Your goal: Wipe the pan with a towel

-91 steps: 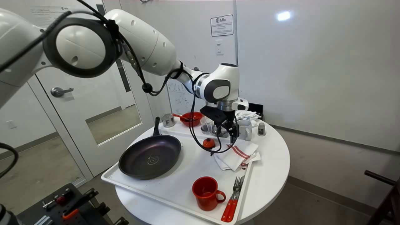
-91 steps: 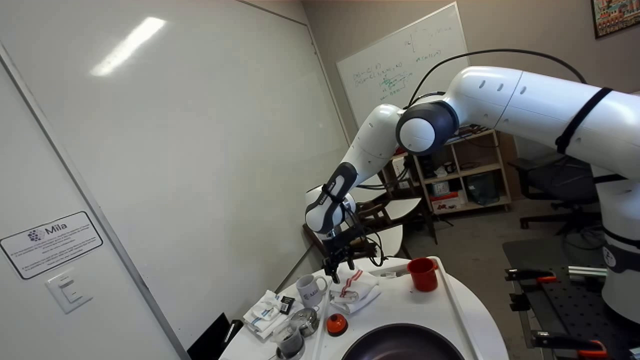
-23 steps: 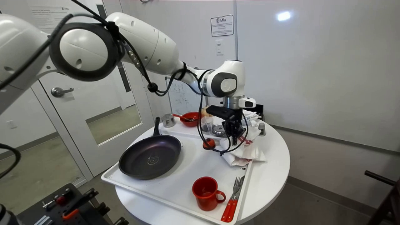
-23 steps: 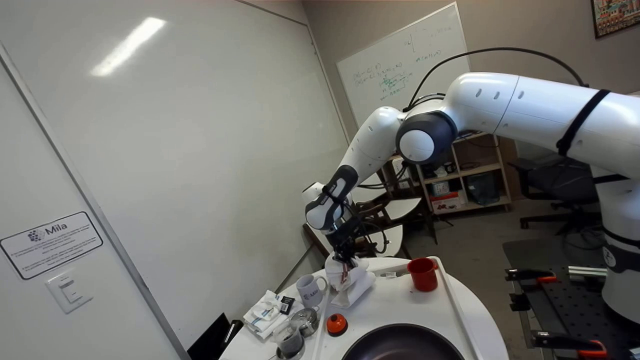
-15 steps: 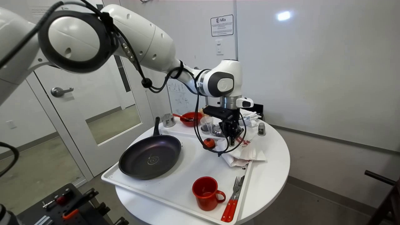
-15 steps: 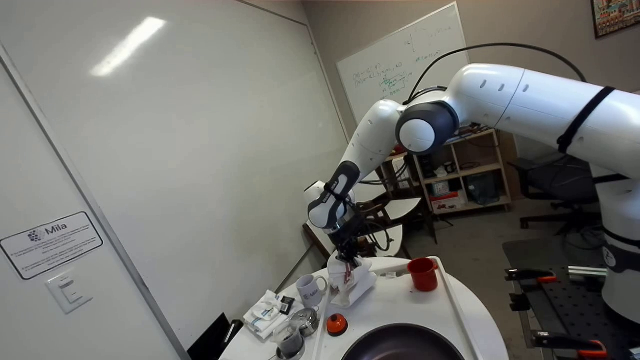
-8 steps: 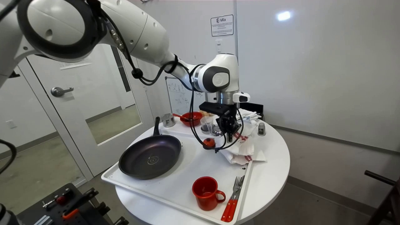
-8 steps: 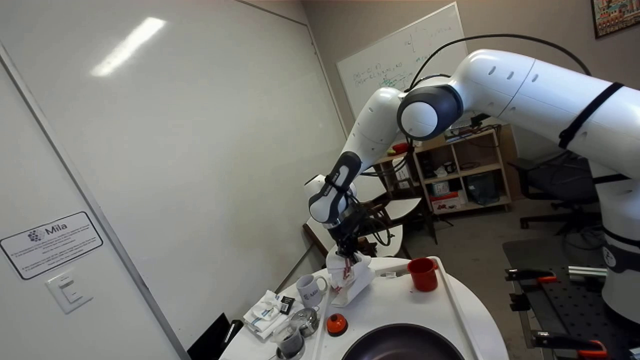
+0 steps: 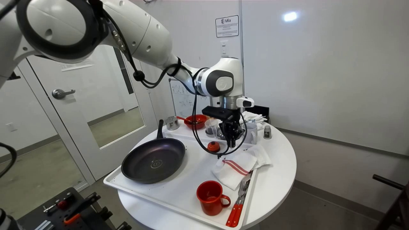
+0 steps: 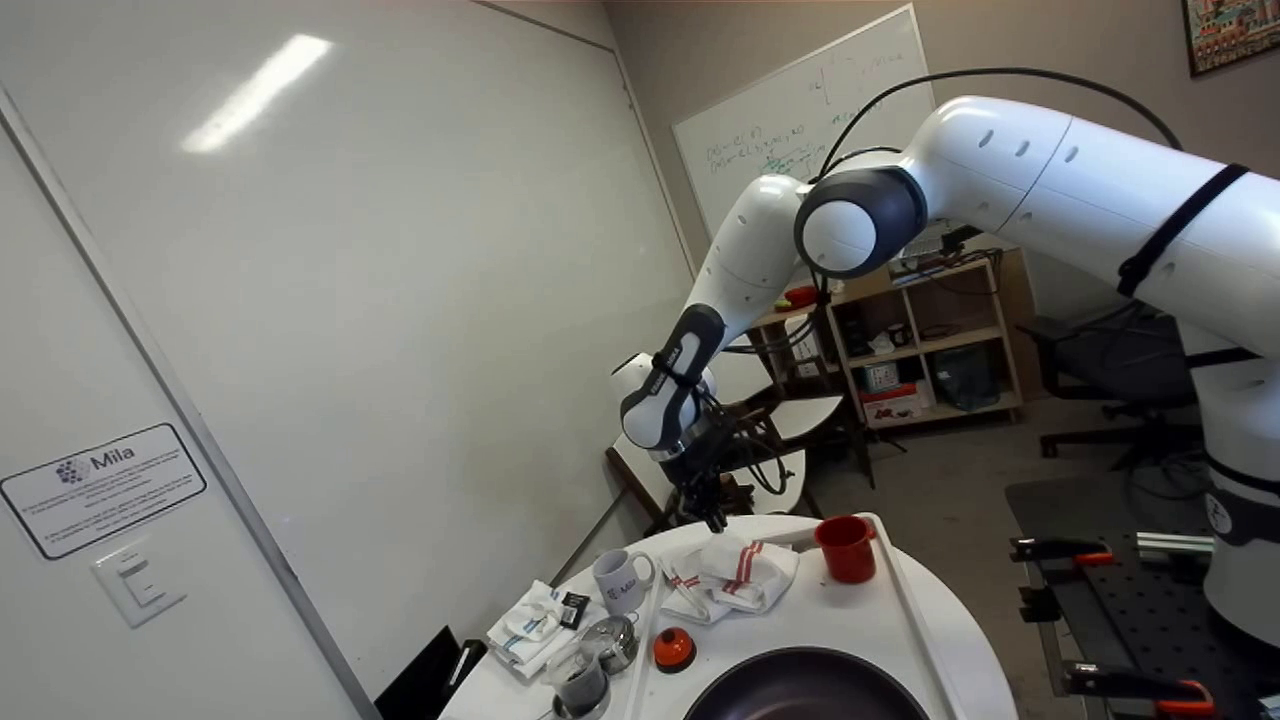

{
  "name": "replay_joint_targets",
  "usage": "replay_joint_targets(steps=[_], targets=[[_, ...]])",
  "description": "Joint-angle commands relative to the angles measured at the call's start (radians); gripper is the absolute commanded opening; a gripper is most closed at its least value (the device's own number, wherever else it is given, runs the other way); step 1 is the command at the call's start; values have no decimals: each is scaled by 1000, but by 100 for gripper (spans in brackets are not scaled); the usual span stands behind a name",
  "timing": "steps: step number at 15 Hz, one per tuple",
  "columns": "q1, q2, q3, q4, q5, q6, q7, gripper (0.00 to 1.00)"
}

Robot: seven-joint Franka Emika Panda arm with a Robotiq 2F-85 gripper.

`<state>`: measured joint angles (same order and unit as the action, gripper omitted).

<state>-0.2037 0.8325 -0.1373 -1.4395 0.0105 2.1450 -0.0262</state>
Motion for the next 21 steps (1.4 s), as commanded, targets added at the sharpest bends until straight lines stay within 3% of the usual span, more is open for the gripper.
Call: replay_joint_targets(steps=[1,5,7,16,20,21], targets=[[0,-37,5,-49,-14,16,-12,0],[1,-22,3,-35,-15,6,-6,0],[2,-16,2,-32,-15,0,-2,27],[-7,27,4,-37,-8,-17,-1,91],[-20,78,10,-14,1,-25,-8,100],[-22,89,11,-8,4,-26,-8,97]])
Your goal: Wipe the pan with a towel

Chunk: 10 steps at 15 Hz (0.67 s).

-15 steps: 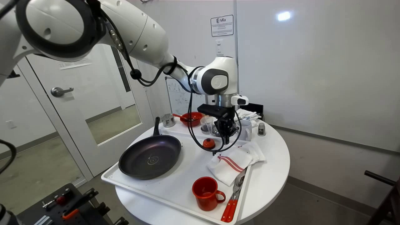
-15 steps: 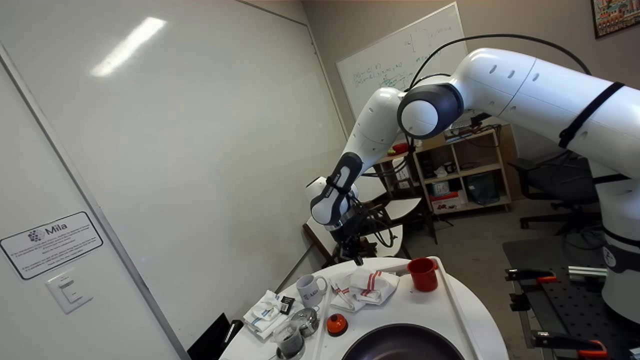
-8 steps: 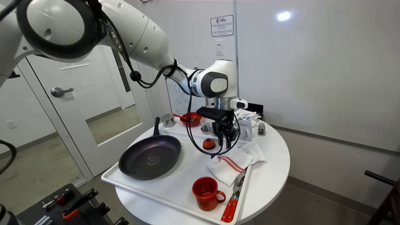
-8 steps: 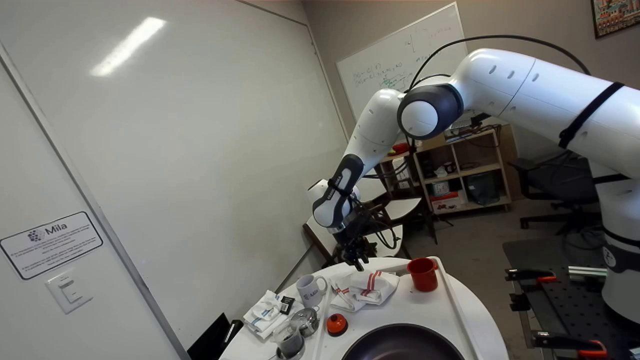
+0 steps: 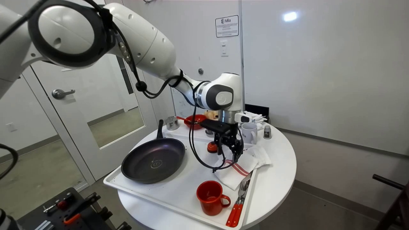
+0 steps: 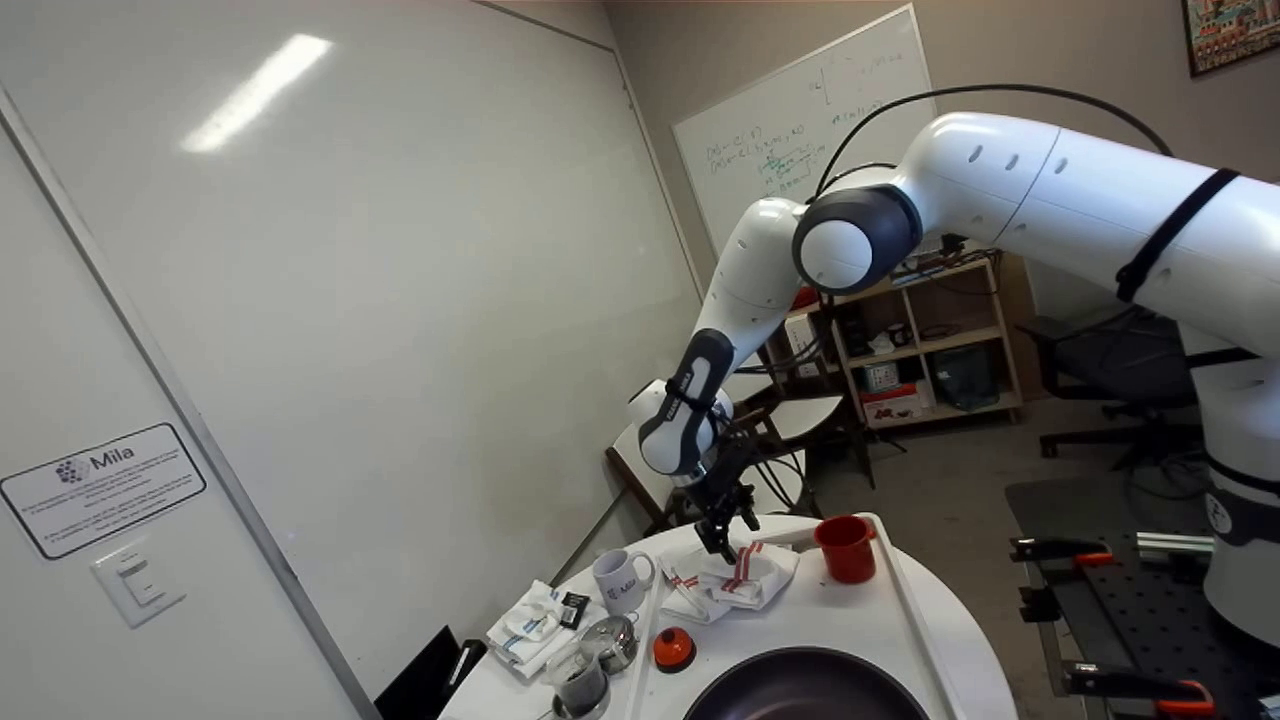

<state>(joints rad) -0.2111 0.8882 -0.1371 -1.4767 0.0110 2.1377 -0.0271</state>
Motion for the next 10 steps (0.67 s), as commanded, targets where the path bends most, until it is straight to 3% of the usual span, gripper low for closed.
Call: replay_joint_targets(steps=[1,10], targets=[[-18,43,13,33,6,-21,-11,95],[-46,85,39,67,27,-19,-33,95]])
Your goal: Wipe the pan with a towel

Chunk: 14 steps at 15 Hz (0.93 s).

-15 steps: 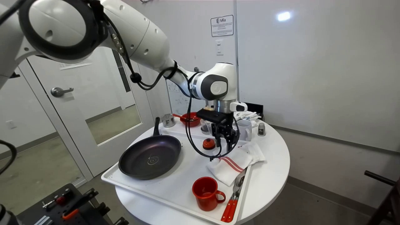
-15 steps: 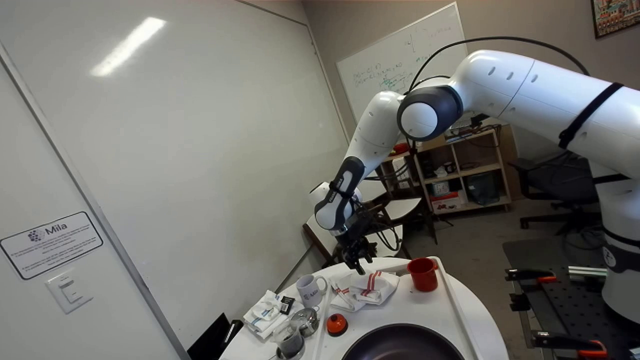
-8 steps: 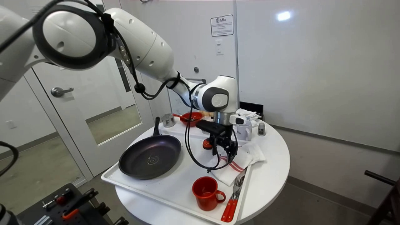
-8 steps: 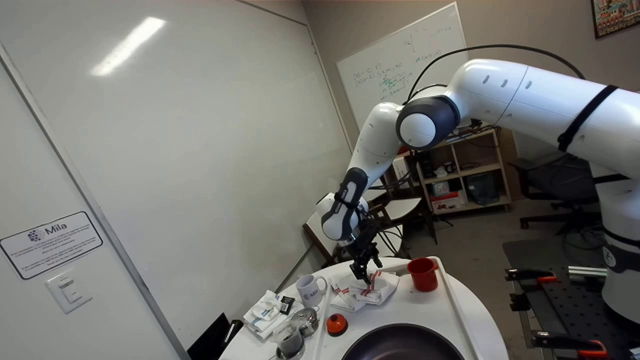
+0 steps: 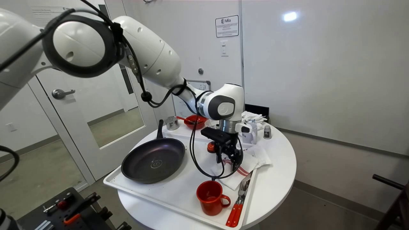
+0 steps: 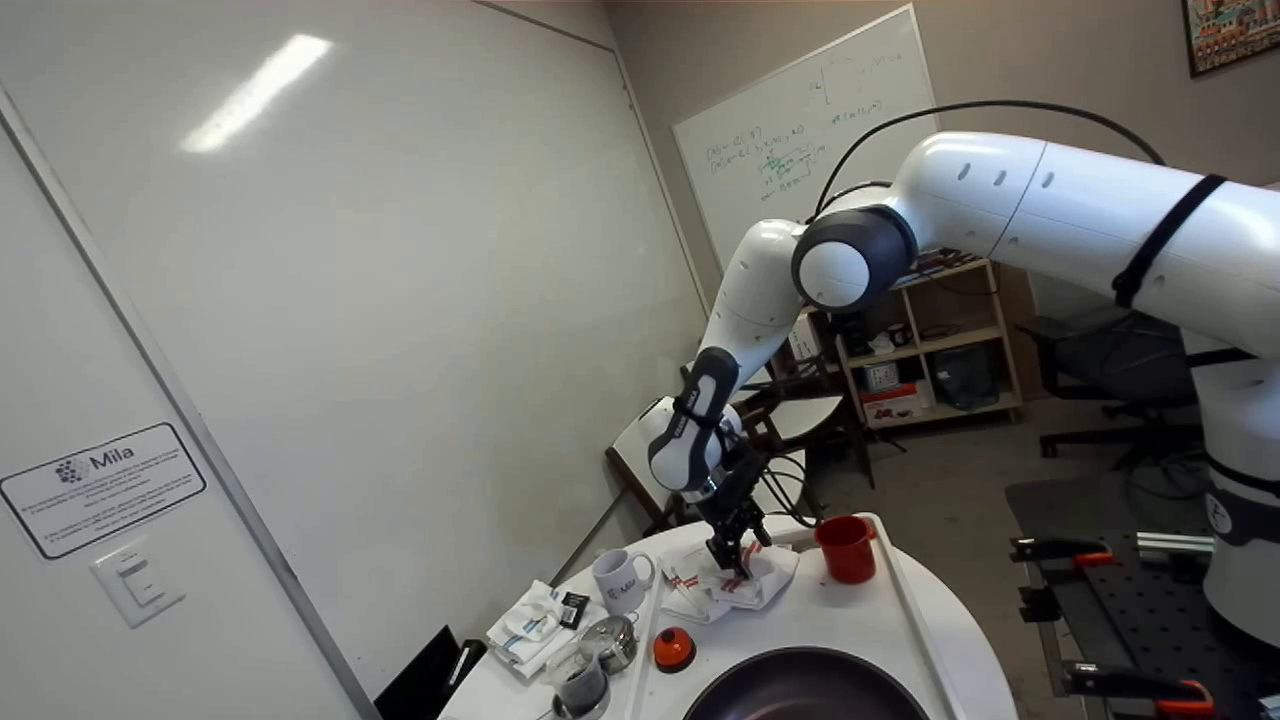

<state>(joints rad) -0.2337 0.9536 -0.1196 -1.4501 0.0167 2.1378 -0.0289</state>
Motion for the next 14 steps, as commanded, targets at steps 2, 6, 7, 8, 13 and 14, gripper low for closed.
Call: replay_joint_targets(steps=[2,6,7,8,13,14], targets=[[-34,27,31,54,32,-18,-42,94],[-58,65,50,104,57,-33,-60,95],[-61,80,50,122,61,-41,-59,94],[-64,94,51,139,63,-49,-57,94],[-67,160,45,212,56,-94,-45,100],[-67,167,44,222,55,-98,-43,100]])
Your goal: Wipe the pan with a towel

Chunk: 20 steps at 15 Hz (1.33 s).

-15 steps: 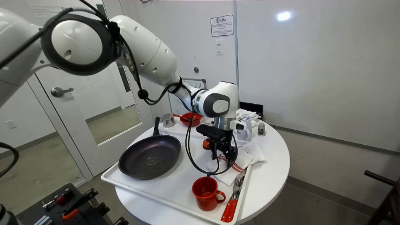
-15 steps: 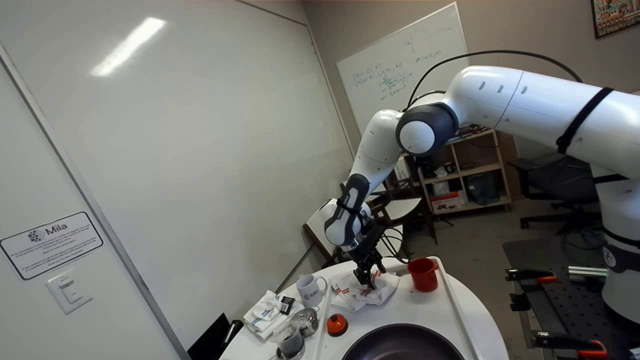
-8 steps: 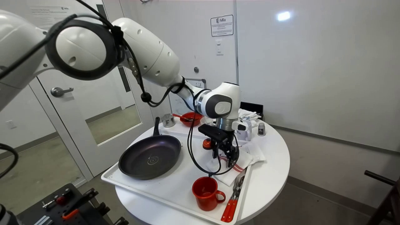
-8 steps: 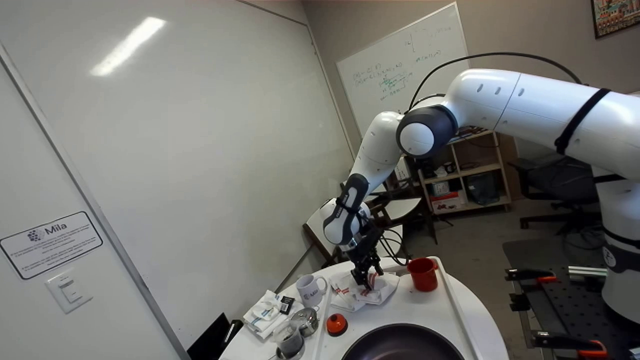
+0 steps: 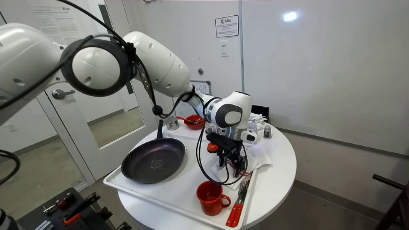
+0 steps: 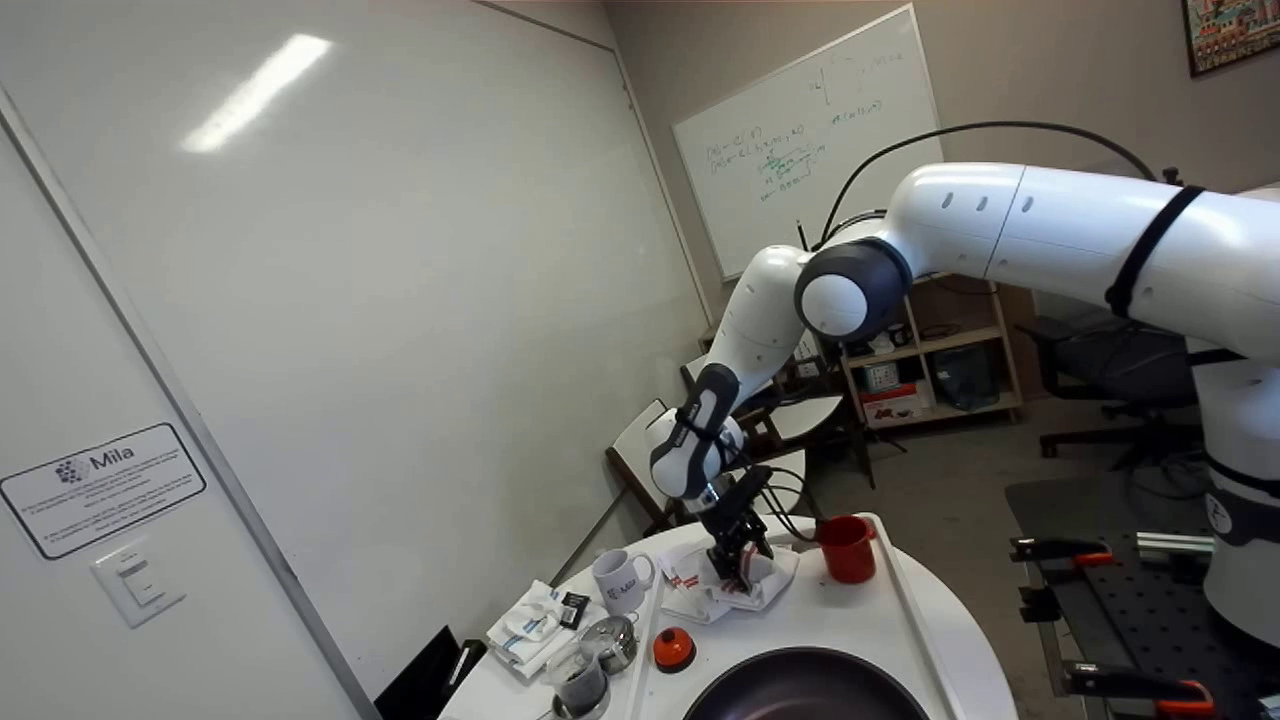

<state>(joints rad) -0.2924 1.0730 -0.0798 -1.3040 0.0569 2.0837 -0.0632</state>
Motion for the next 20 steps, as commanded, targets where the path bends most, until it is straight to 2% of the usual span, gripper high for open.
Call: replay_joint_targets(steps=[1,3,4,5,11,15,17,19,20], targets=[[-8,55,4,85,14,-48,-8,100],[-8,67,3,103,14,-55,-6,100],[-10,69,5,108,16,-58,-7,75],[-10,71,5,112,15,-58,-8,74],[-8,42,-1,91,11,-40,-4,28],[1,-12,-6,29,1,-7,-9,0],[5,-58,-7,-29,-12,28,-8,4],[15,-106,-12,-93,-25,69,-8,2],[23,-128,-21,-121,-28,86,-10,4]])
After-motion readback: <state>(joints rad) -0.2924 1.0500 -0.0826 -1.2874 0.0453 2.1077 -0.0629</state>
